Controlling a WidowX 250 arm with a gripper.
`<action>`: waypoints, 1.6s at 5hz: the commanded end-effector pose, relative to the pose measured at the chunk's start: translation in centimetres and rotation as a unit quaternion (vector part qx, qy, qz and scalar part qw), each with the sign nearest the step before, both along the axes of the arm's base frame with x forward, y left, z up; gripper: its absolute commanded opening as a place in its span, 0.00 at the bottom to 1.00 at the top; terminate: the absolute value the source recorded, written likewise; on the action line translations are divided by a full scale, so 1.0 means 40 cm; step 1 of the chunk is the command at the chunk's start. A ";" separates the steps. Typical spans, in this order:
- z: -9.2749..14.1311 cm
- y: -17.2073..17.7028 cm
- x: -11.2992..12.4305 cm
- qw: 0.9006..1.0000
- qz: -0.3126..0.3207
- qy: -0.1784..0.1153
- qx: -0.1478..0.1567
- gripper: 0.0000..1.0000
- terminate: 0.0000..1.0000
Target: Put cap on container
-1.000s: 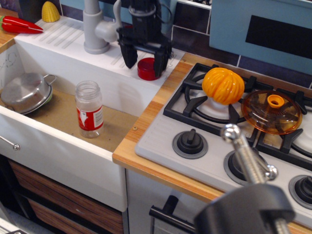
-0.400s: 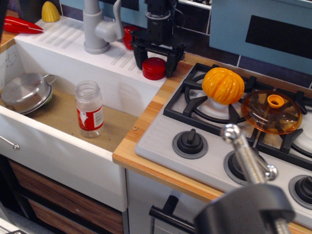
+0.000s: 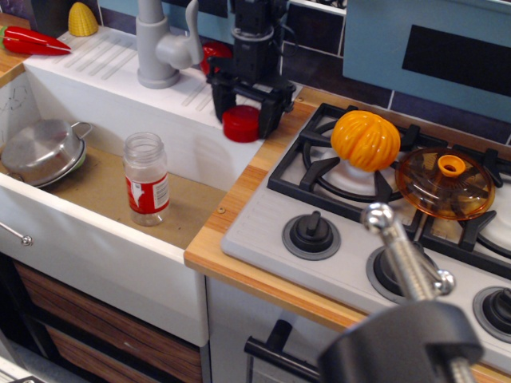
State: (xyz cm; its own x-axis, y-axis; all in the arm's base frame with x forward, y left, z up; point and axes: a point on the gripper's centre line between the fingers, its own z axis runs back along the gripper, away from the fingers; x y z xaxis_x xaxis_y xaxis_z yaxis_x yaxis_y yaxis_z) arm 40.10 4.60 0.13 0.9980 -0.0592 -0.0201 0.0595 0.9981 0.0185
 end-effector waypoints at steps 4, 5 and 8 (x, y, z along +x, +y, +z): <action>0.070 0.202 -0.116 0.995 -0.100 0.012 0.025 0.00 0.00; 0.060 0.176 -0.114 0.994 -0.105 0.027 0.012 0.00 0.00; -0.015 0.163 -0.148 0.995 -0.091 0.031 0.013 0.00 0.00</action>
State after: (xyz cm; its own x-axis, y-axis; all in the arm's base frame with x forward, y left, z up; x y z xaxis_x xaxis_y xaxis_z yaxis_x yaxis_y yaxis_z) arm 33.96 10.93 -1.15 0.9675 -0.2338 -0.0968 0.2375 0.9710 0.0284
